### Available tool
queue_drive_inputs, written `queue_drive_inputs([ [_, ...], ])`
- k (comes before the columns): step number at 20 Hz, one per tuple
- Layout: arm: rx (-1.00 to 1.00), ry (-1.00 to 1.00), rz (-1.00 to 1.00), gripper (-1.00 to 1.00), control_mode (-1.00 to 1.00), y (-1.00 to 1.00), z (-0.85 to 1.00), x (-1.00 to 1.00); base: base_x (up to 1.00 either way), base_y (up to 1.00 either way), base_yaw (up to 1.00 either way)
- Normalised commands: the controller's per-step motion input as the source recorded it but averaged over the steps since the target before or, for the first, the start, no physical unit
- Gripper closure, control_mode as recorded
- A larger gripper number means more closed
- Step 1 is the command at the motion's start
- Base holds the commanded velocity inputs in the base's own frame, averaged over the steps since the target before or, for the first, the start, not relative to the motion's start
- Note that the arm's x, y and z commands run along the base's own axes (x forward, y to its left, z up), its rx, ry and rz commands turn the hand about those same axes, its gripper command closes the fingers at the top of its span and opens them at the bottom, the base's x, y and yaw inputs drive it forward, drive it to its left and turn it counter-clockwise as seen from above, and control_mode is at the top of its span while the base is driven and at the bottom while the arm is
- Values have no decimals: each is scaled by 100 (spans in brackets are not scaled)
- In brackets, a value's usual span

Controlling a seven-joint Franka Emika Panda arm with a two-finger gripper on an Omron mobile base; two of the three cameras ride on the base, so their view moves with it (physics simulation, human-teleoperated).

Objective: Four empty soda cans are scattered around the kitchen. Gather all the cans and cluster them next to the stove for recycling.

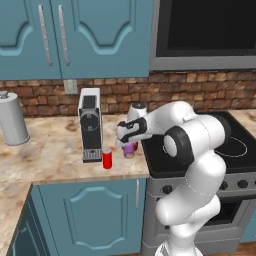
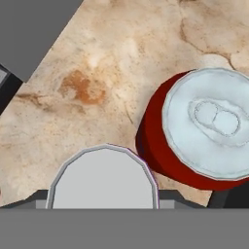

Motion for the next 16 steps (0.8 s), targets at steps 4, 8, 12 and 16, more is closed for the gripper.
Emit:
queue_drive_inputs([
  [4,0,0,-1,100,-100,1,-13,11,0,0,0],
  [8,0,-1,0,100,-100,0,-12,2,0,0,0],
  [12,0,0,0,-100,-100,0,-19,0,0,0,0],
  [16,0,-2,0,-100,-100,0,-15,0,0,0,0],
])
